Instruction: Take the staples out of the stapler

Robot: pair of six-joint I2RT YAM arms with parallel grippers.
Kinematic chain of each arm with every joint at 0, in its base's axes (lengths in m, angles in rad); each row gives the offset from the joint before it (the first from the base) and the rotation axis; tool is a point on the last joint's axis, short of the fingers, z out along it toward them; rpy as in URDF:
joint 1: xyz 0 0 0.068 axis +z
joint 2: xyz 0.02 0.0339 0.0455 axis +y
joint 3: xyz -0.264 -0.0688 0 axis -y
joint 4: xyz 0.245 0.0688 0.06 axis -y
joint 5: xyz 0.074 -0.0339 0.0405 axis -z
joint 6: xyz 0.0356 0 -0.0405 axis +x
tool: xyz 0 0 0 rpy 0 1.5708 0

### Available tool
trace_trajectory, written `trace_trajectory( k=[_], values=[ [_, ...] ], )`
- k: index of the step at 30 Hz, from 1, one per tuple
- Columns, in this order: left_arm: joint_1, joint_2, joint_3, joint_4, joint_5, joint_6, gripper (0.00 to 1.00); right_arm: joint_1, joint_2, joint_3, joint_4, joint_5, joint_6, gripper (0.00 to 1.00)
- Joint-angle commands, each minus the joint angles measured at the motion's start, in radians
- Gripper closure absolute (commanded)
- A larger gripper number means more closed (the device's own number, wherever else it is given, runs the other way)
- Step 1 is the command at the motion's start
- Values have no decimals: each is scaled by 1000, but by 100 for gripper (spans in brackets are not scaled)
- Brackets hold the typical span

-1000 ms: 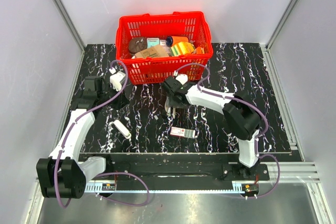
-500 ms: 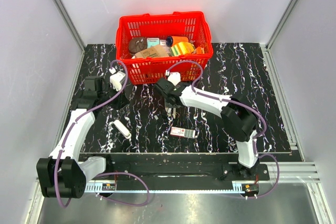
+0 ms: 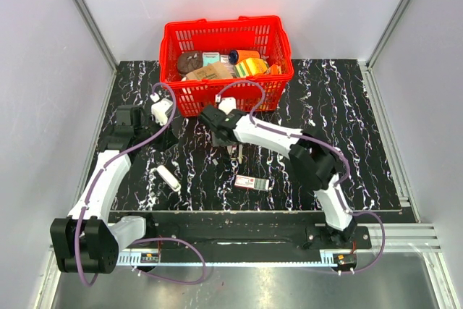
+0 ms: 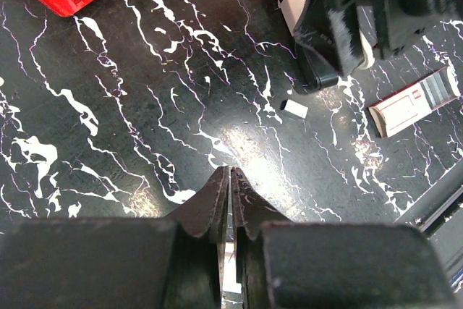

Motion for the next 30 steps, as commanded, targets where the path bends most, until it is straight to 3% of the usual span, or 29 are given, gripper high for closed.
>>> trace_trajectory(
  k=[1,8,19,25,30],
  values=[
    [13,-10,12,45,-5,17,91,47,101,128,-118,97,12,31],
    [23,-15,5,45,9,22,91,56,185,202,-287,237,53,29],
    [24,-25,6,34,9,34,91,56,224,195,-291,213,47,30],
    [50,-29,1,34,14,34,91,55,225,121,-256,182,65,37],
    [50,-29,6,34,20,31,91,50,207,92,-230,147,67,51]
  ],
)
